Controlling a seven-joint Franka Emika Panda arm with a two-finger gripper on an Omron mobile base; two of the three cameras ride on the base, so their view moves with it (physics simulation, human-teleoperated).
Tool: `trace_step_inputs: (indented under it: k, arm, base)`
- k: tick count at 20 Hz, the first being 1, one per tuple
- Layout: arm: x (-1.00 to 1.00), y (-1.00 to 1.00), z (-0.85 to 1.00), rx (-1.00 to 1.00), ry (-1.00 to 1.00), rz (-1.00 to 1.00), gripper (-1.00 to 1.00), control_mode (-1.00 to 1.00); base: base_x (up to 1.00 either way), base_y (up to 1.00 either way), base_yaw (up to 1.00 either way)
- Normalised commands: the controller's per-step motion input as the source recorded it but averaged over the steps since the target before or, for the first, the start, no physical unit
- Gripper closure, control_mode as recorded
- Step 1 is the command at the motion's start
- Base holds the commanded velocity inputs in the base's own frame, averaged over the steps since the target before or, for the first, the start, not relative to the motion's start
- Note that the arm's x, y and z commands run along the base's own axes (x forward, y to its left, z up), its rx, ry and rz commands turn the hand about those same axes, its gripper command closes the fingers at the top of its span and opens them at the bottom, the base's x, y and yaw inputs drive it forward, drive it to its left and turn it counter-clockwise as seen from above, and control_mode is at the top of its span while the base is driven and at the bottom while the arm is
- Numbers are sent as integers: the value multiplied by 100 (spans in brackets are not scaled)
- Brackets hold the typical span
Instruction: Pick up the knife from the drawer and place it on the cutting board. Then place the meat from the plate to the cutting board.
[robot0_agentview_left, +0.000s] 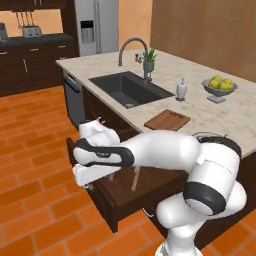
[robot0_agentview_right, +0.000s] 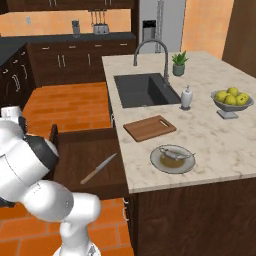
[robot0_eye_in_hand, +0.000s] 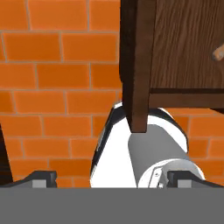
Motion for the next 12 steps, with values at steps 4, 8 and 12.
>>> trace_step_inputs:
  k: [4,8,12]
  arm:
    - [30,-100,55,-2,4,-27,-100,-100]
    - [36,-100,2,-2,15,-32,-100,-100]
    - [72,-100,-27,-8,27,-37,-100,-100]
  base:
    - [0,0,0]
    - [0,0,0]
    - [0,0,0]
